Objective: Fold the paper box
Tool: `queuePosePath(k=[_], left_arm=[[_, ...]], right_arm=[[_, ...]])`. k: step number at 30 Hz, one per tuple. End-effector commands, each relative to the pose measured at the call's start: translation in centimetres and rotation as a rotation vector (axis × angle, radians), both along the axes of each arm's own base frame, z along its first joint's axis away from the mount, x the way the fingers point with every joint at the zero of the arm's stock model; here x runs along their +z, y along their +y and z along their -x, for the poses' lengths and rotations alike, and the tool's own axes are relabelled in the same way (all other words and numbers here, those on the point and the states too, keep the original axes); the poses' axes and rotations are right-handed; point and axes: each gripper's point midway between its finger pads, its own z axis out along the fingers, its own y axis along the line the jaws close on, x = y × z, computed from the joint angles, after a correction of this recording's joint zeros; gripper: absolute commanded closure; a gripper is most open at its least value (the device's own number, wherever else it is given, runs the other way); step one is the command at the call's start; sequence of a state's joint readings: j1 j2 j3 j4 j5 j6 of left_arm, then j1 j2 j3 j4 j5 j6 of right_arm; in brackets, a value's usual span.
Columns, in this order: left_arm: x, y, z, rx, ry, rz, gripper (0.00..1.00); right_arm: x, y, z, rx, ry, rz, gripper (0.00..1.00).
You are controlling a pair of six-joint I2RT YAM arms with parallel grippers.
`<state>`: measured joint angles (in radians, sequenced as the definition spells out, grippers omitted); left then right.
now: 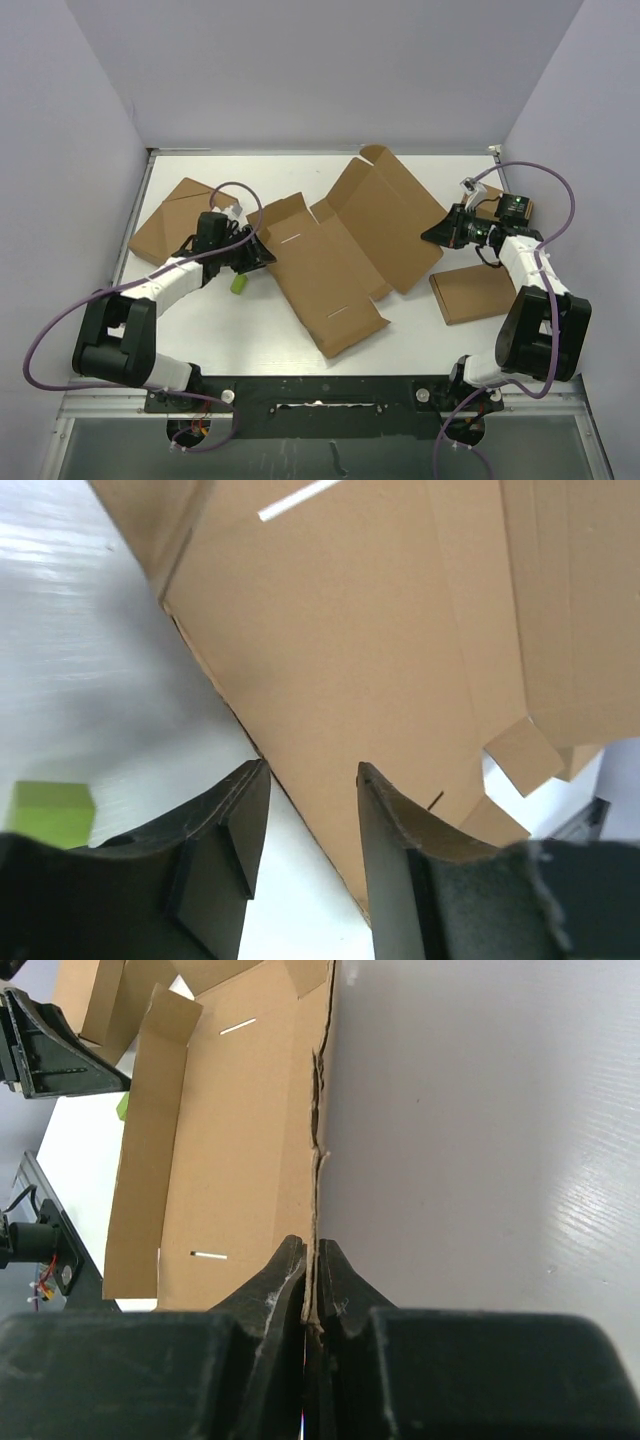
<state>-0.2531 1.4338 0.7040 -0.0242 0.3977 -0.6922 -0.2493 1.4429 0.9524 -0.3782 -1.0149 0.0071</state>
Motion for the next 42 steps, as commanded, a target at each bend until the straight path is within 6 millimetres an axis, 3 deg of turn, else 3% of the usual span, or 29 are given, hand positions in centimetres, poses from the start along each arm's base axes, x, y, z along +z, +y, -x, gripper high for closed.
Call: queuePosePath(k=[1, 10, 15, 22, 28, 34, 38, 42], left_arm=[[5.6, 1.9, -2.9, 0.019, -0.178, -0.124, 0.64], [8.3, 4.3, -4.8, -0.023, -0.211, -0.393, 0.66], [8.2, 3.6, -4.3, -0.107, -0.208, -0.413, 0.67], [3.7, 2.4, -4.9, -0.164, -0.084, -0.41, 0.83], [0.1, 4.9, -7.3, -0.079, -0.029, -0.558, 0.85], [-4.3, 6.6, -6.9, -0.086, 0.125, -0.679, 0.85], [-4.7, 6.3, -7.2, -0.093, 0.143, -0.676, 0.84], [-2.2, 5.1, -7.8, -0.094, 0.088, -0.631, 0.81]], right_arm=[[1.7, 0.2, 0.3, 0.023, -0.048, -0.023, 1.0], [1.9, -0.7, 0.1, 0.003, -0.063, -0.008, 1.0], [2.0, -1.0, 0.0, -0.005, -0.068, 0.002, 1.0], [1.8, -1.1, -0.1, -0.008, -0.064, 0.001, 1.0], [1.9, -1.5, 0.0, -0.017, -0.067, 0.002, 1.0], [2.0, -1.6, 0.0, -0.02, -0.07, 0.002, 1.0], [2.1, -1.6, 0.1, -0.019, -0.072, 0.001, 1.0], [2.4, -1.6, 0.1, -0.019, -0.083, 0.002, 1.0]])
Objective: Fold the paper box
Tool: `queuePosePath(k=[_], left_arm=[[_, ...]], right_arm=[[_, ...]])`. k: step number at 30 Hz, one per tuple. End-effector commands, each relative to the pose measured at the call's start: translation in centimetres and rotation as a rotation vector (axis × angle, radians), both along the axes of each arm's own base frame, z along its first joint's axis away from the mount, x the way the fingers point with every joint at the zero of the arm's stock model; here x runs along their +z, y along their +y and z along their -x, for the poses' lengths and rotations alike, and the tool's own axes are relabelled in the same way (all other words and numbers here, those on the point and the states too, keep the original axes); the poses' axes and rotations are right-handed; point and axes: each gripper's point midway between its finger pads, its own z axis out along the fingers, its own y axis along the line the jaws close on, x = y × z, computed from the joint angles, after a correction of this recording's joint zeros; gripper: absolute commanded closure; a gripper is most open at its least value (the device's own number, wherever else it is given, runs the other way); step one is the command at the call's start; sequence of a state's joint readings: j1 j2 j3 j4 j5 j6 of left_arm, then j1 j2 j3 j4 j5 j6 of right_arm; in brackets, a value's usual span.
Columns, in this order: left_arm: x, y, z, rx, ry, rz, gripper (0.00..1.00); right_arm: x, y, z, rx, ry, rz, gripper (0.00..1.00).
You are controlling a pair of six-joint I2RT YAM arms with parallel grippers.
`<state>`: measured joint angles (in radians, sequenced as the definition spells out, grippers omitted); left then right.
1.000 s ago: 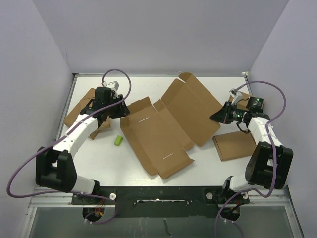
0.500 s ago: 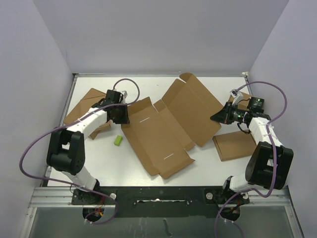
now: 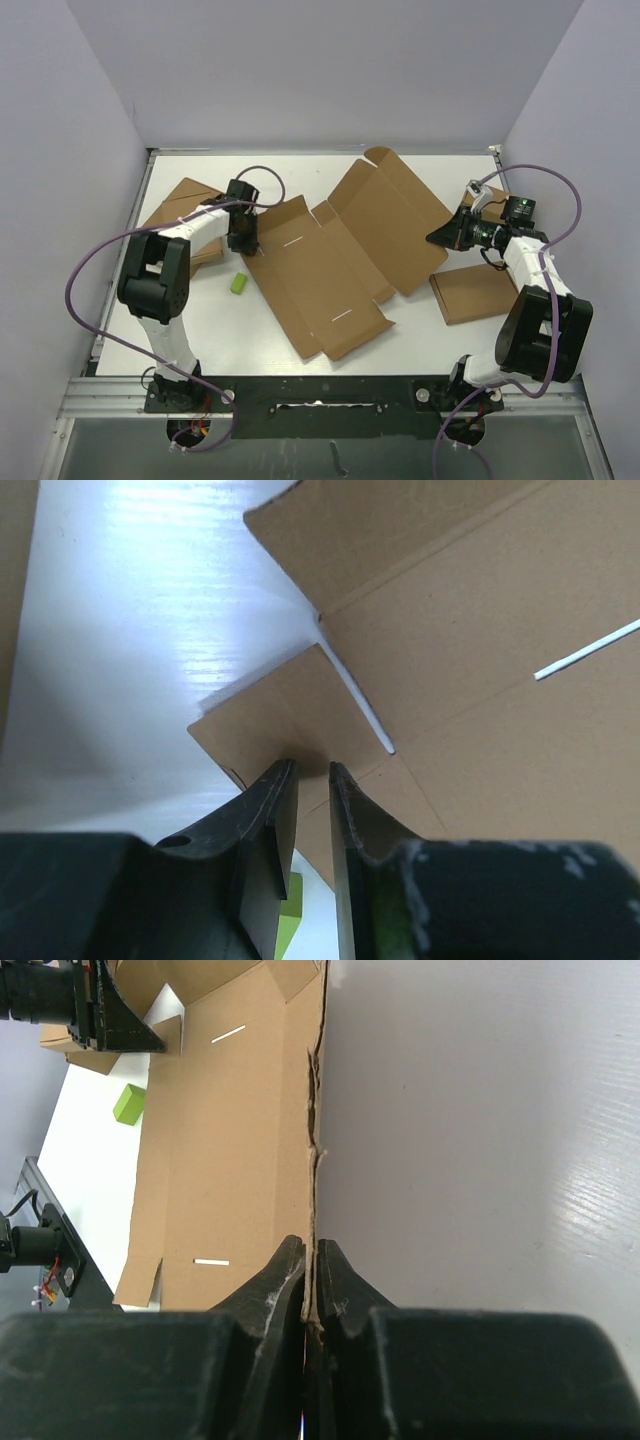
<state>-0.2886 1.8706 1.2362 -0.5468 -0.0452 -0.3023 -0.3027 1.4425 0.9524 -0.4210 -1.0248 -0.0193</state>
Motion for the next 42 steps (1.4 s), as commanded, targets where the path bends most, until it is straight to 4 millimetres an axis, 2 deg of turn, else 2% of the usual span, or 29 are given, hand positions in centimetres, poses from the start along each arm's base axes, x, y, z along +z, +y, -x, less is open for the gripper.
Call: queuePosePath(k=[1, 3, 6, 9, 11, 12, 15, 17, 21, 25, 33, 36, 42], left_arm=[[5.2, -1.8, -2.2, -0.026, -0.128, 0.054, 0.79], [8.1, -3.1, -1.7, -0.047, -0.194, 0.13, 0.76], [11.7, -5.3, 0.3, -0.089, -0.287, 0.303, 0.68], [12.3, -6.1, 3.6, -0.088, -0.291, 0.416, 0.64], [11.4, -6.3, 6.2, -0.076, -0.251, 0.461, 0.64], [10.7, -6.4, 7.6, -0.063, -0.224, 0.479, 0.69], [7.8, -6.2, 11.2, -0.023, -0.143, 0.458, 0.91], [6.0, -5.5, 13.1, 0.002, -0.096, 0.403, 1.0], [3.2, -5.0, 15.2, 0.034, -0.039, 0.354, 1.0], [1.1, -4.7, 15.5, 0.062, -0.019, 0.322, 1.0], [-0.9, -6.3, 13.5, 0.101, -0.06, 0.4, 1.0], [-0.2, -7.4, 12.2, 0.096, -0.125, 0.468, 1.0], [2.9, -9.2, 10.2, 0.06, -0.279, 0.603, 0.99]], right_arm=[[2.7, -0.1, -0.2, 0.017, -0.106, 0.01, 1.0], [2.9, -0.2, -0.3, 0.013, -0.112, 0.015, 1.0], [3.0, -0.5, -0.4, 0.004, -0.115, 0.02, 1.0], [2.9, -0.7, -0.4, -0.003, -0.113, 0.023, 1.0], [2.8, -0.7, -0.4, -0.004, -0.107, 0.019, 1.0], [2.7, -0.7, -0.4, -0.005, -0.105, 0.018, 1.0], [2.7, -0.7, -0.4, -0.004, -0.104, 0.017, 1.0], [2.7, -0.7, -0.4, -0.004, -0.102, 0.016, 1.0], [2.7, -0.7, -0.4, -0.006, -0.102, 0.014, 1.0], [2.7, -0.8, -0.4, -0.009, -0.099, 0.007, 1.0], [2.6, -0.7, -0.3, -0.006, -0.094, -0.004, 1.0], [2.6, -0.7, -0.3, -0.007, -0.091, -0.008, 1.0], [2.5, -0.6, -0.2, -0.003, -0.088, -0.019, 1.0]])
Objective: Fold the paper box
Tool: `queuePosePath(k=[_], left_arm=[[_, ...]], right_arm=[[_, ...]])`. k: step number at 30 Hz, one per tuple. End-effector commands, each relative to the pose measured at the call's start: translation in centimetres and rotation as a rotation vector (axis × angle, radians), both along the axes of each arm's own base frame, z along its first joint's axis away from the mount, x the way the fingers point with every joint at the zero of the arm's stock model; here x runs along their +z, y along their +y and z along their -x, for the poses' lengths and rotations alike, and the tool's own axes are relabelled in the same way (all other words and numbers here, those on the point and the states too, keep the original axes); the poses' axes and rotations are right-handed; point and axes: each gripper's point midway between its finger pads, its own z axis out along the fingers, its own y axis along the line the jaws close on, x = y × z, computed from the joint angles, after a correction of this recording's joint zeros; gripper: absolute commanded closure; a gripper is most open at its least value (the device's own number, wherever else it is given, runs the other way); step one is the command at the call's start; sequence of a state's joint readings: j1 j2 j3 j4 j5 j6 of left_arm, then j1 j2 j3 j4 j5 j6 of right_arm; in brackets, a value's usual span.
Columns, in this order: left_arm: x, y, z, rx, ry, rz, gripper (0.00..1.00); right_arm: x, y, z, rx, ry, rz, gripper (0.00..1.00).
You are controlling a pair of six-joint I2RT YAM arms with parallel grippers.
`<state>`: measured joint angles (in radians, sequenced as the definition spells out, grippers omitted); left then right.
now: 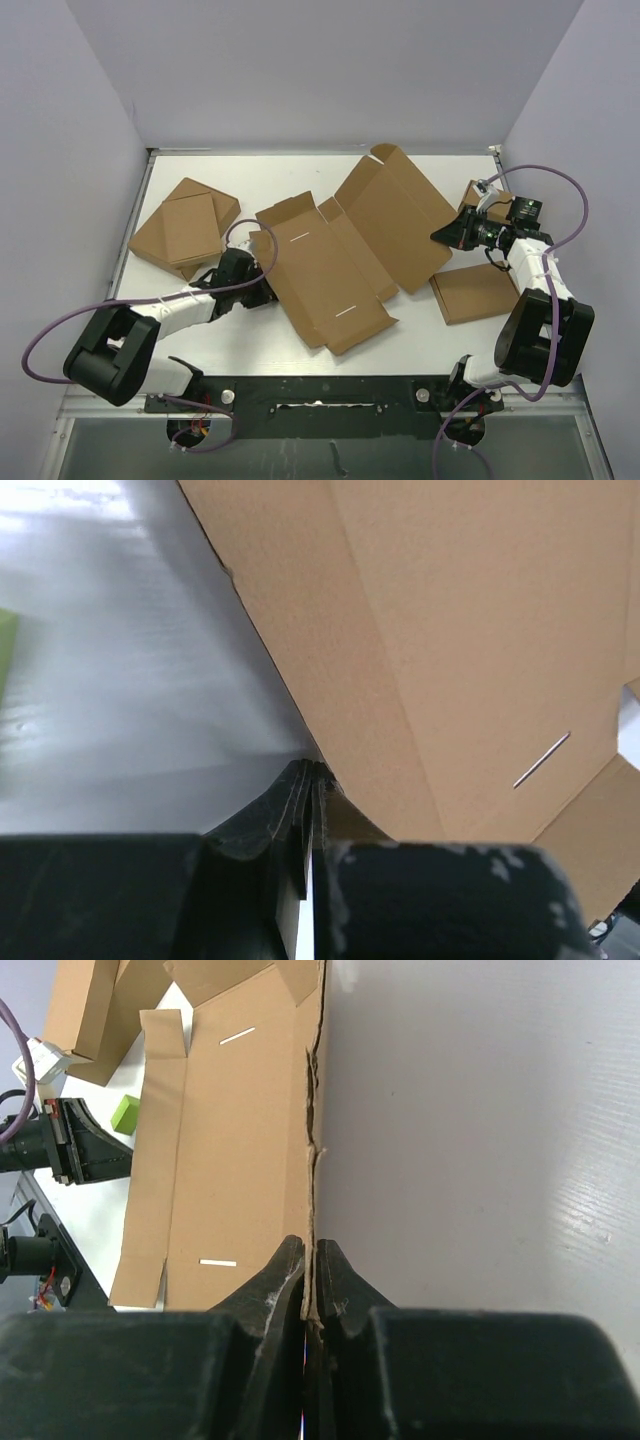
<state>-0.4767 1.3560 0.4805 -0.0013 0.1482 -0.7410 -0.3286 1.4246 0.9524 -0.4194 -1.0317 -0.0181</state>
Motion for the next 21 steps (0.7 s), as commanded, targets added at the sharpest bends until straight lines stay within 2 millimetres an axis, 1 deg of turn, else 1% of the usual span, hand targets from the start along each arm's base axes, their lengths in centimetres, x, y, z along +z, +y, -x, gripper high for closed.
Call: queuePosePath(k=[1, 2, 4, 9, 10, 15, 18, 21], left_arm=[[4.1, -2.5, -3.1, -0.003, -0.195, 0.154, 0.98], [4.5, -2.8, -3.3, -0.008, -0.21, 0.177, 0.97], [4.7, -3.4, -3.4, -0.021, -0.214, 0.211, 0.95], [4.0, -4.8, -3.6, -0.032, -0.188, 0.282, 0.9], [3.9, -5.1, -3.6, -0.028, -0.18, 0.301, 0.86], [2.9, -5.6, -3.7, -0.013, -0.143, 0.331, 0.76], [2.3, -5.4, -3.6, 0.008, -0.122, 0.329, 0.67], [2.4, -5.5, -3.6, 0.015, -0.127, 0.338, 0.64]], right_arm=[[1.9, 0.2, -0.2, 0.02, -0.068, -0.018, 1.0], [1.9, 0.2, -0.2, 0.021, -0.067, -0.02, 1.0], [1.8, 0.2, -0.2, 0.022, -0.064, -0.025, 1.0], [1.7, 0.5, -0.1, 0.03, -0.054, -0.045, 1.0], [1.7, 0.5, -0.1, 0.03, -0.054, -0.05, 1.0], [1.6, 0.6, -0.1, 0.035, -0.046, -0.064, 1.0], [1.5, 0.7, 0.0, 0.036, -0.043, -0.065, 1.0], [1.4, 0.8, 0.0, 0.039, -0.04, -0.067, 1.0]])
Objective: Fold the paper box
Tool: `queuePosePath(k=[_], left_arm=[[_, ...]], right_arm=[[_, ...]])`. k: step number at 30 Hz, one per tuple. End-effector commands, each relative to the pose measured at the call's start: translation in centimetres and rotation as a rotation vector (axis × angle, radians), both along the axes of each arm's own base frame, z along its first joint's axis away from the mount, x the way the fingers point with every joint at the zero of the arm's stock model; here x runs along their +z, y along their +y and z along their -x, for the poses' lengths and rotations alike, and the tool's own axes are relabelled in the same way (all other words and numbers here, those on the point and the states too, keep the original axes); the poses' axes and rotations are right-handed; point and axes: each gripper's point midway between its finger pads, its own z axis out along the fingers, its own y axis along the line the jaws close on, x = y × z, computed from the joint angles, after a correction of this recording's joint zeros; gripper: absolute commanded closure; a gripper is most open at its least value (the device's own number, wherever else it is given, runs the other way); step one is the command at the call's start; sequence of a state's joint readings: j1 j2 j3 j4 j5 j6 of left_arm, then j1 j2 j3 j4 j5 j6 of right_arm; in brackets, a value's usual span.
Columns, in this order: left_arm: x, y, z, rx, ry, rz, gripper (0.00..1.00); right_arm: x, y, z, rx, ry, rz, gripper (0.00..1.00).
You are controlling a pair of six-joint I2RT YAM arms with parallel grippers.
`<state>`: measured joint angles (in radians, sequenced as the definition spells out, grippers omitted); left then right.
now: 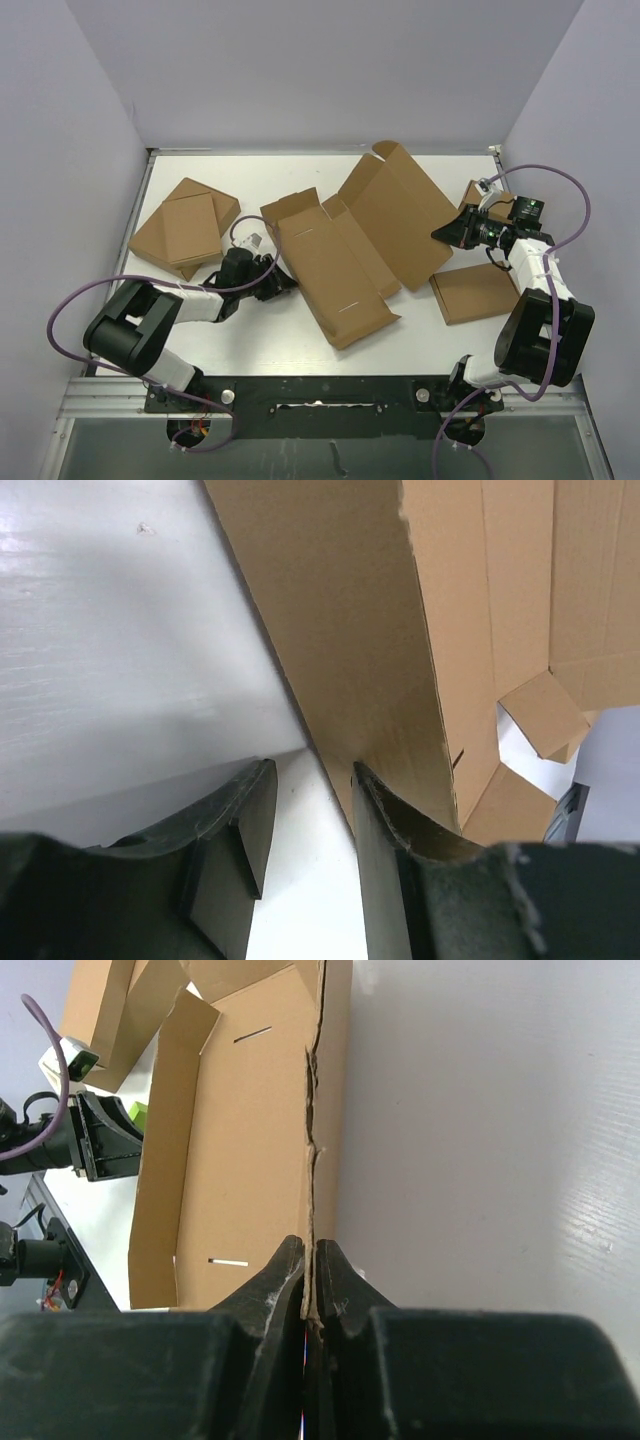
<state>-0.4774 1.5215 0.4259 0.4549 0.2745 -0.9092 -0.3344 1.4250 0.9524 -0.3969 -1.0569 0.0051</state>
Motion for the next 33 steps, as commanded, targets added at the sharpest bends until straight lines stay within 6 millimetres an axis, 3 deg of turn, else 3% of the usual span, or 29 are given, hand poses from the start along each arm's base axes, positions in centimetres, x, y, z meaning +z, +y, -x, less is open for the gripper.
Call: queuePosePath(k=[1, 9, 14, 19, 22, 25, 33], left_arm=[[1.4, -1.2, -0.7, -0.003, -0.053, 0.069, 0.64], [4.1, -1.4, -0.6, -0.027, -0.136, 0.095, 0.66], [5.9, -0.5, 0.1, -0.049, -0.198, 0.11, 0.59], [9.8, 1.5, 0.1, -0.092, -0.322, 0.022, 0.48], [13.5, 2.8, -0.2, -0.119, -0.454, -0.035, 0.4], [18.6, 3.9, -1.2, -0.135, -0.66, -0.077, 0.3], [32.8, 6.2, -5.6, -0.147, -0.997, -0.049, 0.3]], right_arm=[[0.9, 0.8, 0.1, 0.041, -0.029, -0.042, 1.0], [1.3, 1.0, 0.2, 0.059, -0.043, -0.052, 1.0], [4.9, 1.3, 0.3, 0.091, -0.181, -0.041, 1.0], [10.0, 1.3, 0.0, 0.1, -0.339, 0.011, 1.0], [13.1, 1.3, -0.3, 0.122, -0.426, 0.025, 1.0], [16.3, 1.9, 0.0, 0.184, -0.505, 0.017, 1.0], [25.6, 2.9, 2.1, 0.316, -0.747, 0.108, 1.0]])
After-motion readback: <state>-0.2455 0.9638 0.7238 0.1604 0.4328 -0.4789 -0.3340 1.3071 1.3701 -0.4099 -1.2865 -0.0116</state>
